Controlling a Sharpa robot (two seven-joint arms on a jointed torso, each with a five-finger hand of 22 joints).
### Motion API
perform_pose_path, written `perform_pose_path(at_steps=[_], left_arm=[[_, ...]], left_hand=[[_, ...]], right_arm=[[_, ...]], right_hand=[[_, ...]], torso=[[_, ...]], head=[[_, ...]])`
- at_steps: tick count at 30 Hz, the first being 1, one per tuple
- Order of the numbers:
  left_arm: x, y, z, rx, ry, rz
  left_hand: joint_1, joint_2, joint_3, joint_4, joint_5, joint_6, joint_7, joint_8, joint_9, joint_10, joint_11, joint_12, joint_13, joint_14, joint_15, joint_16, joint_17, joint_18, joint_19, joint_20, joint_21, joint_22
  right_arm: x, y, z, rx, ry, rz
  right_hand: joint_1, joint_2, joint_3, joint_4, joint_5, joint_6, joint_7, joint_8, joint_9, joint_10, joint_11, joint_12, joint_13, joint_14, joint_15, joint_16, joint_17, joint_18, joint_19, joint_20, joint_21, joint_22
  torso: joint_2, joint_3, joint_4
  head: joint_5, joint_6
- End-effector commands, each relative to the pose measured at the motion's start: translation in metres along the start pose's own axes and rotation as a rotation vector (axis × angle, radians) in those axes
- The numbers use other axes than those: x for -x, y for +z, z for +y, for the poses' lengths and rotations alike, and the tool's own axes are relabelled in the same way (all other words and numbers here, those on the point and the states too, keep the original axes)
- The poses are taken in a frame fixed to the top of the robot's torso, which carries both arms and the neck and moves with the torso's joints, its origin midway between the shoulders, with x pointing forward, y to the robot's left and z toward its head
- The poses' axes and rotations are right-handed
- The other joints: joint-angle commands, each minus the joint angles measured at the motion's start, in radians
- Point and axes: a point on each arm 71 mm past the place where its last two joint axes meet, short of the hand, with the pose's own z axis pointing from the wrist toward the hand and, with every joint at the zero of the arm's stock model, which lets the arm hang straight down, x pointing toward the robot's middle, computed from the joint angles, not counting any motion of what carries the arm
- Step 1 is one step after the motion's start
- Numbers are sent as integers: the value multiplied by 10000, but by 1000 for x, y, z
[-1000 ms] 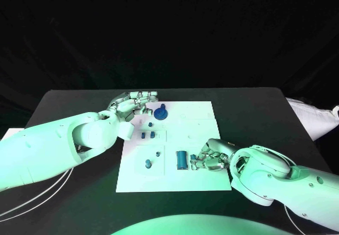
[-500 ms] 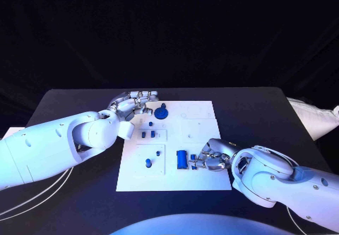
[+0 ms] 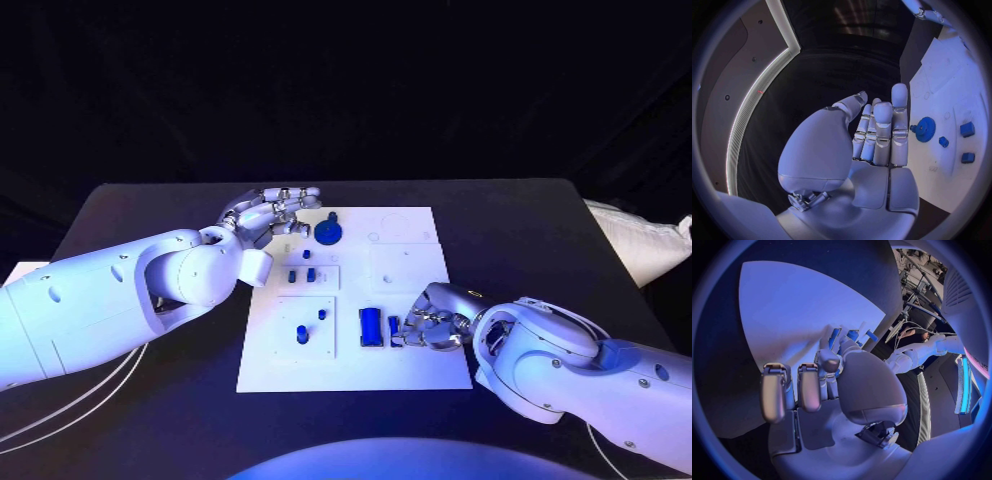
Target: Assemble the parts on the task board
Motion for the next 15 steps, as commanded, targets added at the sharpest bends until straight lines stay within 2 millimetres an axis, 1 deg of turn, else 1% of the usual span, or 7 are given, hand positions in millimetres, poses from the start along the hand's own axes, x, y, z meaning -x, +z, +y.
perform_pose_path(at_steps=[1, 5, 7, 10, 12, 14, 15], left_arm=[[-3, 0, -1, -51, -22, 229], [-3, 1, 0, -56, -20, 231], [-2, 1, 0, -56, -18, 212], [2, 1, 1, -54, -3, 120], [6, 0, 2, -42, 29, 0], [11, -1, 3, -16, 54, -121], [13, -1, 4, -7, 60, -181]], left_hand=[[-80, -11, -57, -4, -25, -81, 19, 36, 12, -61, -8, 59, 12, -57, 14, 38, -12, 189, 6, 73, -63, -13], [-79, -11, -57, -4, -24, -83, 19, 37, 12, -63, -8, 60, 11, -57, 14, 39, -12, 190, 6, 73, -63, -14], [-79, -11, -57, -4, -24, -83, 19, 37, 12, -63, -8, 60, 11, -57, 14, 39, -12, 190, 6, 73, -63, -14], [-76, -7, -56, -6, -23, -85, 19, 40, 12, -67, -8, 66, 12, -79, 14, 11, -70, 190, 5, 74, -65, -15], [-84, -4, -64, -1, -25, -86, 20, 51, 14, -70, -7, 85, 14, -120, 17, -27, -143, 189, -4, 76, -75, -19], [-100, 0, -78, 8, -26, -85, 19, 72, 18, -74, -7, 118, 18, -187, 21, -86, -253, 189, -25, 80, -95, -29], [-105, 6, -87, 12, -26, -88, 18, 90, 19, -83, -9, 147, 20, -268, 22, -165, -394, 190, -48, 83, -117, -40]], right_arm=[[0, 1, 1, 155, -165, -171], [3, 2, 0, 166, 72, -515], [4, 3, 0, 191, 458, -635], [9, 6, -8, 62, 1636, -250], [18, 11, -14, 6, 2654, -67], [28, 16, -20, 42, 3479, -98], [35, 18, -23, 105, 3902, -185]], right_hand=[[540, 62, 82, -293, -683, 5, 40, -79, 17, -22, 26, -66, 1, 595, -54, -45, 474, -71, 35, 20, 12, 814], [853, 141, 171, -466, -904, 0, 33, -95, 15, -37, 20, -73, 2, 591, -52, -66, 452, -68, 25, 21, 2, 801], [689, 110, 80, -340, -746, -143, 113, -190, -28, -100, 80, -218, -80, 561, -10, -182, 314, -48, -34, 36, -54, 712], [215, -118, -252, 27, -376, -373, 237, -346, -101, -393, 195, -1006, -556, 455, 88, -542, -98, 34, -269, 109, -276, 364], [80, -256, -492, 188, 172, -592, 313, -440, -175, -585, 262, -1446, -826, 407, 139, -727, -294, 82, -404, 166, -416, 163], [53, -288, -679, 285, 299, -757, 369, -469, -245, -759, 314, -1873, -1101, 363, 184, -930, -512, 138, -550, 211, -572, -63], [36, -289, -762, 334, 294, -839, 394, -474, -281, -899, 343, -2218, -1323, 331, 204, -1049, -638, 167, -633, 234, -662, -192]], torso=[[-6, -12, 14], [-26, -5, 4], [-54, -1, -3], [-113, -3, -25], [-186, -23, -56], [-274, -31, -74], [-343, -35, -61]], head=[[-38, 9], [-47, 43], [-51, 80], [-78, 160], [-72, 216], [-56, 250], [-65, 287]])
